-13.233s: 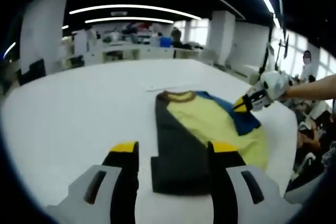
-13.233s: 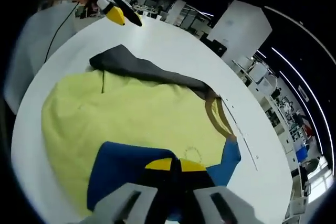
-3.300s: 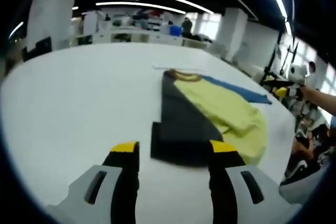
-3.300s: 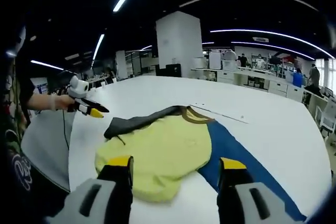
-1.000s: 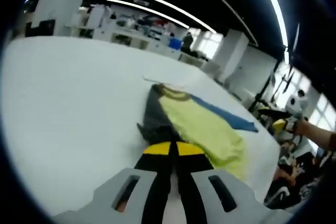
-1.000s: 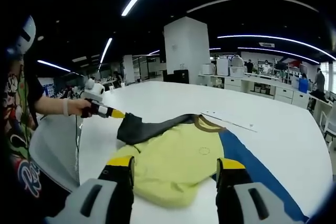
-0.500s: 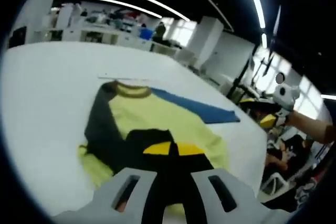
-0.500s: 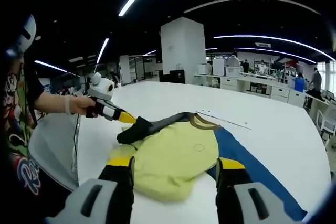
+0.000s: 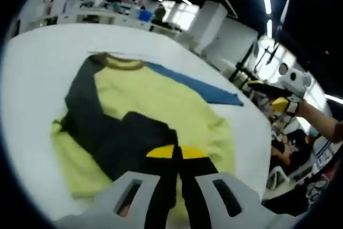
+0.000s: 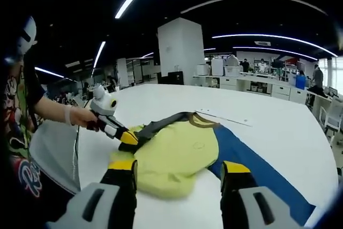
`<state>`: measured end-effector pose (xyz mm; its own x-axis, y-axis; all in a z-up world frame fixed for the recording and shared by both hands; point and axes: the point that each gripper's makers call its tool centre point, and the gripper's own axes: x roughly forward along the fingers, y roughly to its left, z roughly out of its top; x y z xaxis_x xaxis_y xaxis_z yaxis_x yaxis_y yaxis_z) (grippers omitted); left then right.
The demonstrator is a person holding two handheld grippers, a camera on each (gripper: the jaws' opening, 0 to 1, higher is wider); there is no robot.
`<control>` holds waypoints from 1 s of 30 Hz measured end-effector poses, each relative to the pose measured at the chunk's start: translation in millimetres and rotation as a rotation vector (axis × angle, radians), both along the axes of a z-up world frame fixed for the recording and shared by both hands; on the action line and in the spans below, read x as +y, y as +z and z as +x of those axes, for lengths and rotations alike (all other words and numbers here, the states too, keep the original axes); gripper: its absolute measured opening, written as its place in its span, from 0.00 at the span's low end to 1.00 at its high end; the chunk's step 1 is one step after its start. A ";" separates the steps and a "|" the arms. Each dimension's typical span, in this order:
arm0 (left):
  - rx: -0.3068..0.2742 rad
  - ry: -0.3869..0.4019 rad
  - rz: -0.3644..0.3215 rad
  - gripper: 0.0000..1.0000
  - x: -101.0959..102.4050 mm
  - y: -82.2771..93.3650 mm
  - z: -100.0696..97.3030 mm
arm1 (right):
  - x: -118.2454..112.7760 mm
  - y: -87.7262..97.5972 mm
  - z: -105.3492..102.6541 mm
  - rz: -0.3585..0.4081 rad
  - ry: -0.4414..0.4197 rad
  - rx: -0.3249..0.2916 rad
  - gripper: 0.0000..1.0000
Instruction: Fold the garment on the visible template until the final outline fits inside the template.
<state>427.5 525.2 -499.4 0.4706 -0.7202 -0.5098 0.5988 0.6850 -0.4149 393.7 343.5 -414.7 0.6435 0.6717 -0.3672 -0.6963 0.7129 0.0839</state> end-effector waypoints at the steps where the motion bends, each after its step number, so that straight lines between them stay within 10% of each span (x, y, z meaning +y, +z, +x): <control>1: -0.001 -0.001 0.001 0.00 0.0 -0.1 -0.2 | 0.1 -0.7 -0.4 -0.003 0.002 -0.001 0.62; 30: -0.116 -0.064 0.147 0.69 33.8 19.7 14.8 | 2.0 -11.3 -3.7 -0.035 0.013 0.019 0.69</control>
<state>442.3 559.1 -479.7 0.4875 -0.6726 -0.5567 0.6813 0.6918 -0.2393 390.1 345.5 -426.0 0.6273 0.6664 -0.4030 -0.7041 0.7064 0.0722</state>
